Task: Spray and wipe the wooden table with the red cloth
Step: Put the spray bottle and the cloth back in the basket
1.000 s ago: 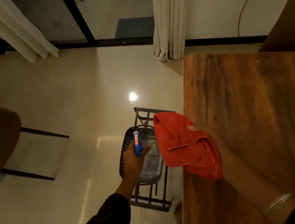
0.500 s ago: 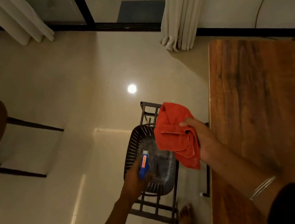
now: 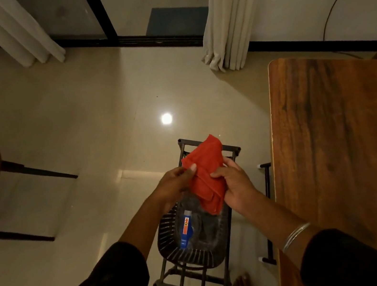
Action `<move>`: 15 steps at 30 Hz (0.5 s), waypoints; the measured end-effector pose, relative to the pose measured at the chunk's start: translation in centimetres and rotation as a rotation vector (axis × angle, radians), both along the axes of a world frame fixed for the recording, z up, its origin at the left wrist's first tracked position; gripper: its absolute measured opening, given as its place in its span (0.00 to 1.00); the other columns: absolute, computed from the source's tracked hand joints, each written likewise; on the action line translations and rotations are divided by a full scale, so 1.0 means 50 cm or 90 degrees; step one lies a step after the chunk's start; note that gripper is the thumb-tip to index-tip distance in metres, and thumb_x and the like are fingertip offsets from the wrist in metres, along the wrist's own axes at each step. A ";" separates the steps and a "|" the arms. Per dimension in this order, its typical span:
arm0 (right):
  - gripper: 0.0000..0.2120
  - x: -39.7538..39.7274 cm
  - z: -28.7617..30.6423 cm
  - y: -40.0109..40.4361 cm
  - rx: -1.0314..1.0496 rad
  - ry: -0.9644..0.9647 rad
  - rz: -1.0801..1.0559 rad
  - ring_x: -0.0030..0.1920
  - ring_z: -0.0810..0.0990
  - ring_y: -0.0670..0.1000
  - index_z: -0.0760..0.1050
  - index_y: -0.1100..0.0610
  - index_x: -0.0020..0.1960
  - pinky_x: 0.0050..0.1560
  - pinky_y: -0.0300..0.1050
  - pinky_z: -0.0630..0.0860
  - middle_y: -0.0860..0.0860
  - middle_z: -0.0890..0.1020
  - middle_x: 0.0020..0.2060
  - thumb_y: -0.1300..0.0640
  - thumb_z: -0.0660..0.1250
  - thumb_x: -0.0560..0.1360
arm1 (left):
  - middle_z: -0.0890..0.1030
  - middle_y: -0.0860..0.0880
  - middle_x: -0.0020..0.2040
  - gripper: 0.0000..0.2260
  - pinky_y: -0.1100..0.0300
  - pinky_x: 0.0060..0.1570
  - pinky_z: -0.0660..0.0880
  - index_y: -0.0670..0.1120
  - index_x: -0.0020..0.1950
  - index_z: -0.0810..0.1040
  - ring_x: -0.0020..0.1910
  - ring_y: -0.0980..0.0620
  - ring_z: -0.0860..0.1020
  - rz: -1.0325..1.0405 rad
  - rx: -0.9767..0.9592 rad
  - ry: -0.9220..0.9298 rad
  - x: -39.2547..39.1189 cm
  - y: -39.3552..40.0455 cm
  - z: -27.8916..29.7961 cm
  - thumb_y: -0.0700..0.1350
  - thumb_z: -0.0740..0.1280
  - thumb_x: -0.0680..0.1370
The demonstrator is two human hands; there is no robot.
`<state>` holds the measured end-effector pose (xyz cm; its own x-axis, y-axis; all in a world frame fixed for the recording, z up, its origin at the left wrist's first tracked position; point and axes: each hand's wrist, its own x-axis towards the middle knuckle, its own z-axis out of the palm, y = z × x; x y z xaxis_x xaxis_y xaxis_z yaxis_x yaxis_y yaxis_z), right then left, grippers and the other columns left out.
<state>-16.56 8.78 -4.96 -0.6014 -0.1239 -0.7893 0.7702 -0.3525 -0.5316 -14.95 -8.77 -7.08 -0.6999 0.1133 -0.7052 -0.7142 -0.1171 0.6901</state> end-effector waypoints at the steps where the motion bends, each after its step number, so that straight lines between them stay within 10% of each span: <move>1: 0.31 -0.004 -0.007 0.000 0.022 0.012 0.017 0.63 0.80 0.63 0.71 0.51 0.75 0.57 0.61 0.82 0.58 0.80 0.65 0.72 0.69 0.76 | 0.81 0.44 0.61 0.22 0.53 0.52 0.81 0.50 0.62 0.75 0.55 0.47 0.82 0.039 -0.025 0.018 -0.011 0.002 -0.002 0.55 0.75 0.71; 8: 0.14 -0.043 -0.066 0.001 0.337 0.085 0.188 0.54 0.83 0.55 0.75 0.56 0.64 0.58 0.55 0.84 0.58 0.83 0.61 0.61 0.72 0.80 | 0.77 0.44 0.63 0.30 0.49 0.56 0.79 0.44 0.68 0.69 0.59 0.45 0.78 -0.002 -0.274 0.155 -0.057 -0.008 -0.046 0.46 0.77 0.70; 15: 0.44 -0.026 -0.112 0.015 0.658 0.254 0.569 0.77 0.69 0.64 0.56 0.50 0.85 0.72 0.61 0.76 0.58 0.61 0.81 0.43 0.76 0.78 | 0.74 0.40 0.64 0.27 0.49 0.61 0.75 0.42 0.69 0.68 0.61 0.43 0.75 -0.243 -0.633 0.136 -0.046 0.029 -0.106 0.50 0.72 0.75</move>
<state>-17.85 9.52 -10.56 -0.8289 -0.0557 -0.5566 0.2636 0.8387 -0.4766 -17.27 -7.35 -12.37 -0.8592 -0.2047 -0.4689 -0.4381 0.7678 0.4675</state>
